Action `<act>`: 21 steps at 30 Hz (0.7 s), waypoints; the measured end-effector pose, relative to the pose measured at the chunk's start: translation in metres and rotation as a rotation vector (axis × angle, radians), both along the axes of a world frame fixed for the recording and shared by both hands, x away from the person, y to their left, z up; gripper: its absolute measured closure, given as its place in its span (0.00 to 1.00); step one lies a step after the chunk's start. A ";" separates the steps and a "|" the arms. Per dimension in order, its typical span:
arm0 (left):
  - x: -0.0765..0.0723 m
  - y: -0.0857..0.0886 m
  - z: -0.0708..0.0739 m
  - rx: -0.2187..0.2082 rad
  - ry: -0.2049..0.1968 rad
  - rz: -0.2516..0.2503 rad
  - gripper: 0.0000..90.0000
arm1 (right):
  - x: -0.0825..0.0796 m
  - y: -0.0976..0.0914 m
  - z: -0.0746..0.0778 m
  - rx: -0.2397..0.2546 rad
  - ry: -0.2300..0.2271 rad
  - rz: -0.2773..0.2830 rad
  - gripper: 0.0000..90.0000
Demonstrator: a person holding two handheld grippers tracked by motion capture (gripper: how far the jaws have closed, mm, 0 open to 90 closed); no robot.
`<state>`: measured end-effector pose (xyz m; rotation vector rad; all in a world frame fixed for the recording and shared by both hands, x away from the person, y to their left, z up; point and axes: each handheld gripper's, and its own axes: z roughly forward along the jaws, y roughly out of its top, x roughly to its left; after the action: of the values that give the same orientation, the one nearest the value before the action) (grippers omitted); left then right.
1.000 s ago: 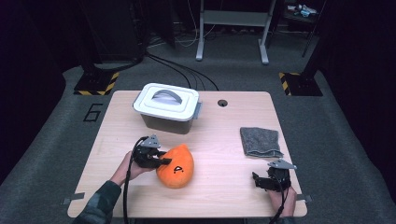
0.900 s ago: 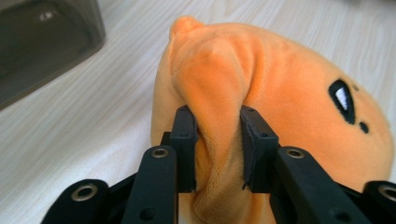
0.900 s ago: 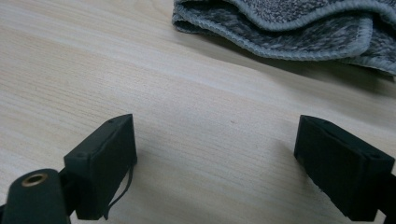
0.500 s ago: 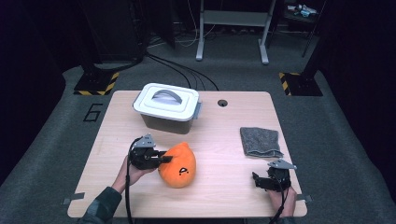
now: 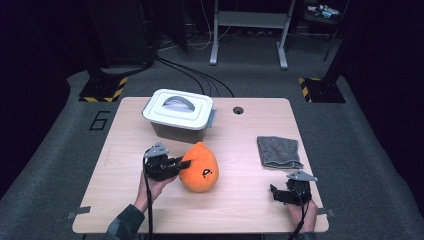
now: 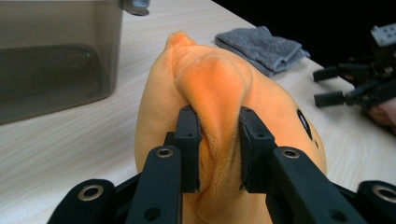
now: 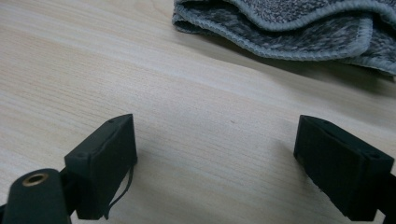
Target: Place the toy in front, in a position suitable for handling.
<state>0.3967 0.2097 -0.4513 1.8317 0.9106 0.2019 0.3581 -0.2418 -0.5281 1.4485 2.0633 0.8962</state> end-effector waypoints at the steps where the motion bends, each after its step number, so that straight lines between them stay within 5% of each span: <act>1: 0.000 0.000 0.000 0.000 0.000 0.000 0.81 | 0.000 0.000 0.000 0.000 0.000 0.000 0.14; 7: -0.001 -0.017 -0.010 -0.095 0.042 0.071 0.80 | 0.000 0.000 0.000 0.002 0.002 -0.003 0.14; 9: -0.003 -0.024 -0.013 -0.098 0.051 0.077 0.80 | 0.000 0.000 0.000 0.000 0.001 -0.001 0.14; 15: -0.008 -0.033 -0.026 -0.064 0.078 0.087 0.75 | 0.000 0.000 0.000 0.000 -0.001 0.000 0.14; 21: -0.006 -0.022 -0.025 -0.005 0.093 0.076 0.63 | 0.000 0.000 0.000 0.000 -0.002 0.002 0.14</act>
<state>0.3907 0.1874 -0.4759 1.8155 1.0456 0.1620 0.3580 -0.2418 -0.5281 1.4449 2.0632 0.8978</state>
